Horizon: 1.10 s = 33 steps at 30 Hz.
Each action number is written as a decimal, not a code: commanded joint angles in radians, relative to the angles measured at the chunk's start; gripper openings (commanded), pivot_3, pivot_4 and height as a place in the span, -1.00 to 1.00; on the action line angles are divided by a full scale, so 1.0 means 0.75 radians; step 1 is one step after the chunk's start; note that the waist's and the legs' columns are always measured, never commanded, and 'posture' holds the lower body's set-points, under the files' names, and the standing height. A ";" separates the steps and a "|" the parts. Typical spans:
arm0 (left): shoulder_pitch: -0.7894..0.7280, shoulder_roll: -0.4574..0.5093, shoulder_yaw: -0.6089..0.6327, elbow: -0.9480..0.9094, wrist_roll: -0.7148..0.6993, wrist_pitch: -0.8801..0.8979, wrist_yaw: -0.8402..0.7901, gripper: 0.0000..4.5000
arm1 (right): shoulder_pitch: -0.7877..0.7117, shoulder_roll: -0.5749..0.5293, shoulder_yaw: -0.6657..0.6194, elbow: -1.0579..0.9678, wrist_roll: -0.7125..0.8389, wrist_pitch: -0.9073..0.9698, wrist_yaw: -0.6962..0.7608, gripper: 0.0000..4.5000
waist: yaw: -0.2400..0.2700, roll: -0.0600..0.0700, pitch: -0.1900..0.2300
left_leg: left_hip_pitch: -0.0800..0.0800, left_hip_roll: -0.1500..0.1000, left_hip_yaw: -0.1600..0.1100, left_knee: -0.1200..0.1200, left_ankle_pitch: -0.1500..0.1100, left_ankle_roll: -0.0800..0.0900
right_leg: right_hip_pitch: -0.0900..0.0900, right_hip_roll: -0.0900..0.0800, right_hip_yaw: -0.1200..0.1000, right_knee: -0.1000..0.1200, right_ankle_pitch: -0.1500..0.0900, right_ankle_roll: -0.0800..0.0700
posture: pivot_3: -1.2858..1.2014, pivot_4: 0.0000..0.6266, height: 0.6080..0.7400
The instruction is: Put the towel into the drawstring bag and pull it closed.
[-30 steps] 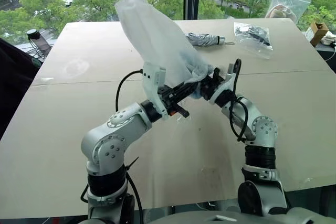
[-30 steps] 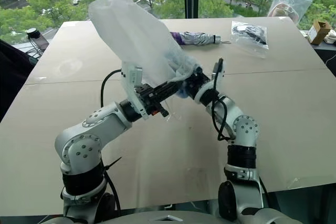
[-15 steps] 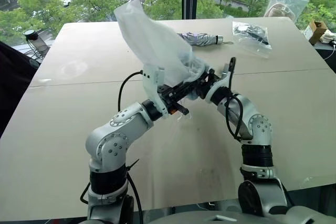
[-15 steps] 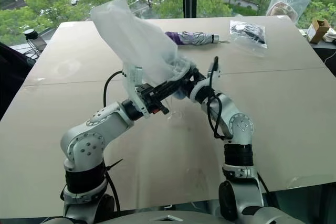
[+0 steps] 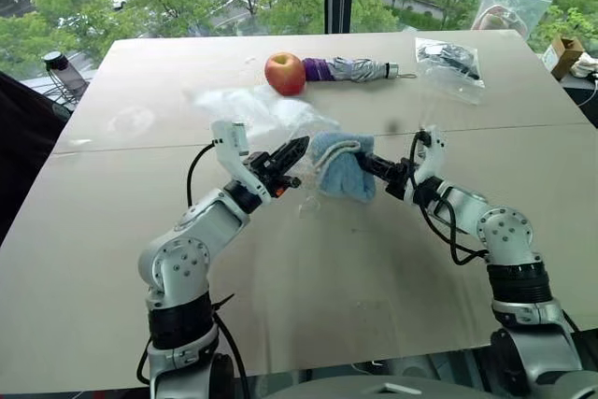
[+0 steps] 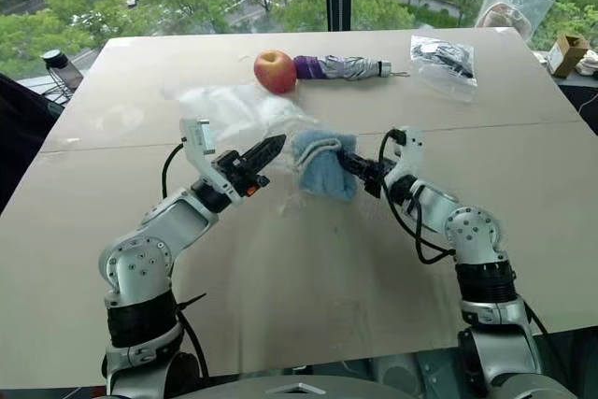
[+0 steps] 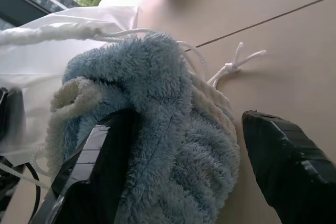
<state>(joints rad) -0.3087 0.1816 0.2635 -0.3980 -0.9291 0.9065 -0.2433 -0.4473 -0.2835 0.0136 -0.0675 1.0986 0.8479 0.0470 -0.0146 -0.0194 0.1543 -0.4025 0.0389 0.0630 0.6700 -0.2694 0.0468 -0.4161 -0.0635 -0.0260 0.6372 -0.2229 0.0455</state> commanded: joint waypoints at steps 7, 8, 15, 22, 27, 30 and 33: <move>0.037 0.044 0.000 -0.012 -0.025 -0.041 -0.021 -1.00 | 0.038 -0.057 -0.051 -0.195 -0.013 0.040 0.317 0.56 | 0.007 0.000 0.000 | 0.000 0.001 -0.001 0.000 0.000 0.000 | 0.000 0.000 -0.001 -0.001 0.000 0.000 | 0.03 -0.52 1.00; 0.041 0.047 0.000 -0.012 -0.025 -0.044 -0.022 -1.00 | 0.049 -0.075 -0.053 -0.207 -0.022 0.045 0.347 0.56 | 0.009 0.000 0.000 | -0.001 0.001 -0.001 0.000 0.000 0.000 | 0.000 0.000 -0.001 -0.001 0.000 0.000 | 0.03 -0.52 1.00; 0.070 0.080 -0.004 0.003 -0.023 -0.053 -0.043 -1.00 | 0.055 -0.237 0.112 -0.306 -0.293 -0.021 0.550 0.56 | 0.003 -0.001 0.000 | -0.001 0.000 0.000 0.000 0.000 0.000 | 0.001 -0.001 -0.001 -0.003 0.000 0.000 | 0.03 -0.52 1.00; 0.084 0.101 -0.008 0.015 -0.007 -0.068 -0.063 -1.00 | 0.029 -0.243 0.382 -0.269 -0.762 -0.341 0.678 0.56 | 0.004 -0.001 0.001 | 0.000 0.000 -0.001 0.000 0.000 0.000 | 0.000 0.001 -0.001 -0.002 0.000 0.000 | 0.03 -0.52 1.00; 0.100 0.116 -0.011 0.012 -0.004 -0.077 -0.073 -1.00 | -0.001 -0.145 0.420 -0.158 -0.934 -0.451 0.646 0.56 | 0.005 -0.001 0.001 | 0.000 0.000 0.000 0.000 0.000 0.000 | 0.001 0.000 0.000 -0.003 0.000 0.000 | 0.03 -0.52 1.00; 0.112 0.127 -0.019 0.000 -0.008 -0.076 -0.078 -1.00 | -0.012 -0.065 0.398 -0.105 -0.981 -0.496 0.632 0.45 | 0.005 -0.001 0.001 | 0.000 0.000 0.000 0.000 0.001 -0.001 | 0.001 0.000 0.000 -0.003 0.000 0.000 | 0.03 -0.52 1.00; 0.116 0.137 -0.027 -0.009 -0.017 -0.071 -0.081 -1.00 | -0.011 -0.007 0.363 -0.078 -0.996 -0.521 0.630 0.02 | 0.005 -0.001 0.001 | 0.000 0.000 0.000 0.000 0.002 -0.003 | 0.001 0.000 -0.001 -0.002 0.000 0.000 | 0.03 -0.52 1.00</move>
<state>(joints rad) -0.2254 0.2761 0.2447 -0.3710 -0.9276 0.8660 -0.2879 -0.4426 -0.2964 0.3234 -0.1115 0.3555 0.4890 0.5184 -0.0109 -0.0203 0.1551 -0.4025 0.0392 0.0629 0.6700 -0.2678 0.0439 -0.4156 -0.0638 -0.0265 0.6355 -0.2229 0.0454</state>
